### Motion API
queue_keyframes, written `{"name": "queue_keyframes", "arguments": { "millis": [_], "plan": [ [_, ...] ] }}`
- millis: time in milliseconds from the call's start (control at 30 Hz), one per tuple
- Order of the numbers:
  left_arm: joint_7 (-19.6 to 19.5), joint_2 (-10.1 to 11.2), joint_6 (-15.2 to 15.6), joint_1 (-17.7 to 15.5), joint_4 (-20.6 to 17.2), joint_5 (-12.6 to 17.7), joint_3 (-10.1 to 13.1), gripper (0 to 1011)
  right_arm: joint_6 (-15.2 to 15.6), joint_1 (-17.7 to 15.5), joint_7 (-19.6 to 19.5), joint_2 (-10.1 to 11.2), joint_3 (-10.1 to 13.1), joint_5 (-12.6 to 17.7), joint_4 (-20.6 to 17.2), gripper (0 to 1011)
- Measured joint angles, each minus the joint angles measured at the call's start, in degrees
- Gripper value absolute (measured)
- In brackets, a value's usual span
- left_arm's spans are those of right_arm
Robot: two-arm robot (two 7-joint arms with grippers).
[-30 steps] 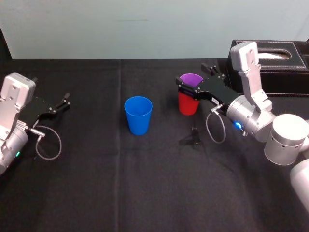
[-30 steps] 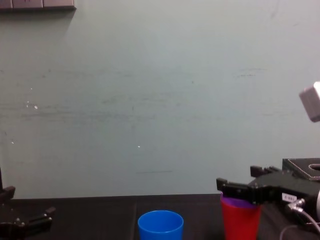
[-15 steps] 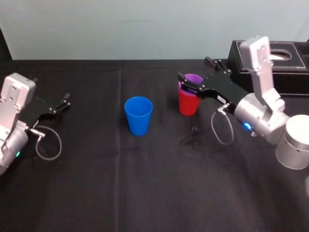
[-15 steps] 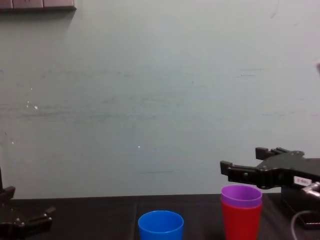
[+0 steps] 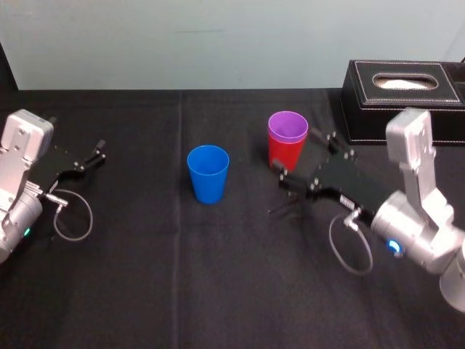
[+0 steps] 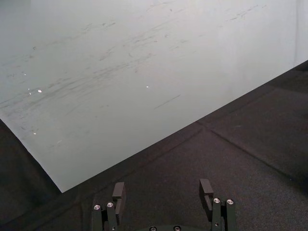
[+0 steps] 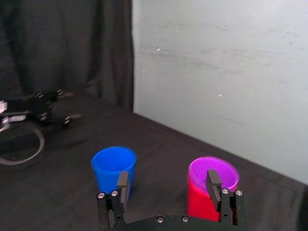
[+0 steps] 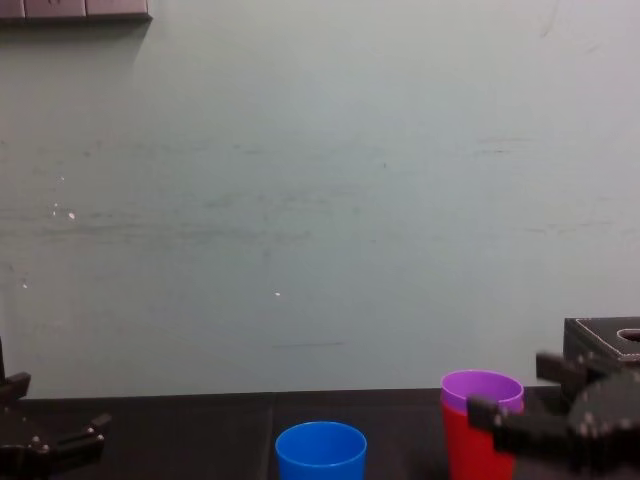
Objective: Stack the three plastic cups sequentially using one hand.
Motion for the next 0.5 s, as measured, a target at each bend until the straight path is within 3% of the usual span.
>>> {"name": "queue_keyframes", "arguments": {
  "millis": [233,500],
  "plan": [
    [0.0,0.0,0.0,0.0,0.0,0.0,0.0,1005,-2.9,-2.3,1.3,0.5,-1.9,0.0,1.0,1004],
    [0.0,0.0,0.0,0.0,0.0,0.0,0.0,1005,-5.0,-0.8,1.6,-1.3,-4.9,-2.1,4.8,1004]
  ]
}}
